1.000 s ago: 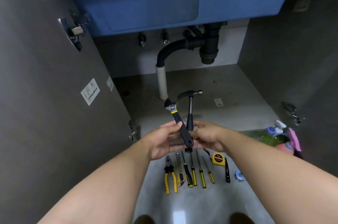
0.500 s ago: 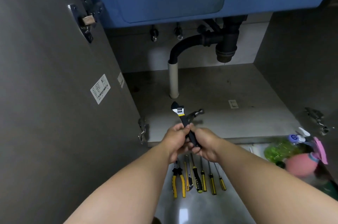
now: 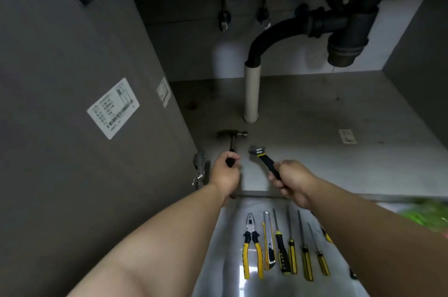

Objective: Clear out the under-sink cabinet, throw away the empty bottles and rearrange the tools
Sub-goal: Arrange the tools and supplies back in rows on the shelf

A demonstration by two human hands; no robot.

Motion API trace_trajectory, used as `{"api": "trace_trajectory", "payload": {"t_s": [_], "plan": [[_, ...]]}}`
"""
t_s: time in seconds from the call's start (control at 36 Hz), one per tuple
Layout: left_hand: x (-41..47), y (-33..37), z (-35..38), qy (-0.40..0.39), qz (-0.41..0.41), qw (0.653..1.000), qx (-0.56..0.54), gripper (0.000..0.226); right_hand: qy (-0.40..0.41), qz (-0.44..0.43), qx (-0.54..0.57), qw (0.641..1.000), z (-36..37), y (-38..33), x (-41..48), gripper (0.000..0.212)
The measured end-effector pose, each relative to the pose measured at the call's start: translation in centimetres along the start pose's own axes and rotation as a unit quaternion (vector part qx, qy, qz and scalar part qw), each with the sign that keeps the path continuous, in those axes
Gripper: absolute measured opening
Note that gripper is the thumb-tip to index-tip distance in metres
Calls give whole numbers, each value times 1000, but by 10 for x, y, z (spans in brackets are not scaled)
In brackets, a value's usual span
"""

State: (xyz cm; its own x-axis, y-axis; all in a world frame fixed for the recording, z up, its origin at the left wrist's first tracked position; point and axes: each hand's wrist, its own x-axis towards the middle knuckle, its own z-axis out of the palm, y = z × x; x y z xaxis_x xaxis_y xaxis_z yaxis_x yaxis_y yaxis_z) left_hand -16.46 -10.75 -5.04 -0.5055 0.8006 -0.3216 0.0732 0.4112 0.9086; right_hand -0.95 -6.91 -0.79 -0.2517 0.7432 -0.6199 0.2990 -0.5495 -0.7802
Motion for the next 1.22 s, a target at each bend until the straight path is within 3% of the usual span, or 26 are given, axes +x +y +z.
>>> {"api": "trace_trajectory", "payload": {"t_s": [0.42,0.64,0.72,0.92,1.22], "plan": [[55,-36,3,55,6,998,17,25,-27,13,48,998,8,21,61,18],[74,-38,1,57,40,973,218,38,-42,23,80,996,26,18,87,16],[77,-37,-1,61,50,956,281,48,-52,26,84,995,34,20,95,25],[69,-53,-2,66,65,950,298,65,-7,-31,-65,997,51,32,107,67],[49,-75,-3,80,122,947,288,82,12,-57,-104,993,79,53,121,84]]}}
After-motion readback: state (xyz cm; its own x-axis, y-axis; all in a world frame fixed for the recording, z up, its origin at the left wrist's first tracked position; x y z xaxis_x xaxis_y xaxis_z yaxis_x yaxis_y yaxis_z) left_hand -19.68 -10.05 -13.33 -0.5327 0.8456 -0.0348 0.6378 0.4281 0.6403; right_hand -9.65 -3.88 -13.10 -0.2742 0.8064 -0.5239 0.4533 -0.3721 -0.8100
